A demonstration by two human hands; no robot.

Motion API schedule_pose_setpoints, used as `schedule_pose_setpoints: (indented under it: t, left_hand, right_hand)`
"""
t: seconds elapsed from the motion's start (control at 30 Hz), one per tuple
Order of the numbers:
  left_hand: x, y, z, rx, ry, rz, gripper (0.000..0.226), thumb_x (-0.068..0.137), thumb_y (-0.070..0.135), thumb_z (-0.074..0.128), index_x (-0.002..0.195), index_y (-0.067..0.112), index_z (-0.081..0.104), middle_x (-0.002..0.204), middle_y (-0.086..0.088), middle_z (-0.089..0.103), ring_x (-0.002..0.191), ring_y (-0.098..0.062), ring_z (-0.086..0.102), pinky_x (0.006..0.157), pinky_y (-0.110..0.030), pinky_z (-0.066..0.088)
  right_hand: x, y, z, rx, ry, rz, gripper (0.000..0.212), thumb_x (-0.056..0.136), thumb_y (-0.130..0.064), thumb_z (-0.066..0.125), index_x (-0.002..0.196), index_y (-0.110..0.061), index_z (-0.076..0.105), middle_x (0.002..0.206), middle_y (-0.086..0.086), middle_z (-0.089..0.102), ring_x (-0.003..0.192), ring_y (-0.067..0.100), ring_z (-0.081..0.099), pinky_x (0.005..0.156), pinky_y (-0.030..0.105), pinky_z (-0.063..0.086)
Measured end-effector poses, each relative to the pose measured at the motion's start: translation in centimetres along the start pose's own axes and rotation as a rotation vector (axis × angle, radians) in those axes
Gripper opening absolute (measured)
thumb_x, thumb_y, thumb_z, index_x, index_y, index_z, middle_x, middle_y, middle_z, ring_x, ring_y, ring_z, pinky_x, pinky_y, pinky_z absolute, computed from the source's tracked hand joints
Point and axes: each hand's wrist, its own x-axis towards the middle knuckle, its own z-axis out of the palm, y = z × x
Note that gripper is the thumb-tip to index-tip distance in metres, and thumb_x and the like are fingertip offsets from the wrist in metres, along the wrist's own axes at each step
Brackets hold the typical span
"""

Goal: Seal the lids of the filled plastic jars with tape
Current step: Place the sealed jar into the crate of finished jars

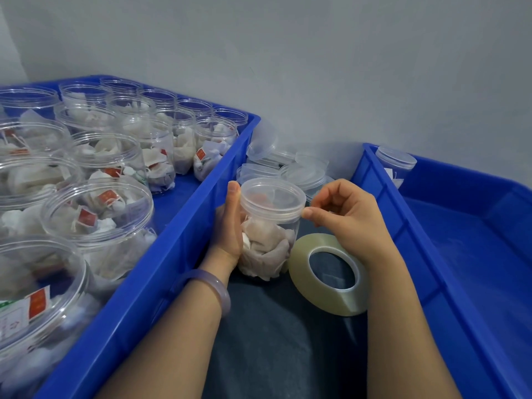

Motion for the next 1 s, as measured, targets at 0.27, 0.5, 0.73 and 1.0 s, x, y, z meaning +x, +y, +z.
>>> schedule_pose_setpoints:
  t: [0.27,0.5,0.73,1.0]
  left_hand:
    - [-0.5,0.0,0.3,0.109,0.056,0.046,0.096,0.061,0.08,0.039,0.104,-0.003,0.062,0.106,-0.023,0.064,0.105,-0.033,0.061,0.099,-0.055,0.044]
    - [-0.8,-0.4,-0.1,0.159,0.002,0.115,0.064,0.081,0.062,0.03,0.097,0.014,0.069,0.095,-0.01,0.072,0.097,-0.024,0.067,0.092,-0.045,0.051]
    - [-1.0,-0.7,0.1,0.068,0.003,0.088,0.057,0.08,0.059,0.034,0.092,0.016,0.069,0.095,-0.013,0.072,0.096,-0.028,0.068,0.094,-0.048,0.05]
    - [-1.4,-0.7,0.3,0.061,-0.055,0.117,0.086,0.07,0.075,0.037,0.116,0.006,0.062,0.114,-0.017,0.067,0.11,-0.03,0.062,0.101,-0.055,0.043]
  right_hand:
    - [0.9,-0.4,1.8,0.033,0.32,0.1,0.022,0.095,-0.027,0.056,0.108,-0.012,0.064,0.096,-0.005,0.071,0.092,0.01,0.067,0.08,0.026,0.056]
    - [0.7,-3.0,8.5,0.093,0.463,0.09,0.081,0.069,-0.079,0.04,0.13,-0.026,0.049,0.105,-0.018,0.06,0.099,-0.003,0.058,0.094,0.029,0.047]
    - [0.7,-2.5,8.1,0.212,0.635,0.0,0.049,0.079,-0.061,0.048,0.111,-0.024,0.05,0.063,-0.008,0.05,0.071,0.02,0.063,0.077,0.033,0.055]
    - [0.1,-1.0,8.0,0.17,0.379,0.067,0.075,0.073,-0.065,0.055,0.138,-0.031,0.04,0.127,-0.016,0.055,0.118,-0.004,0.05,0.1,0.022,0.042]
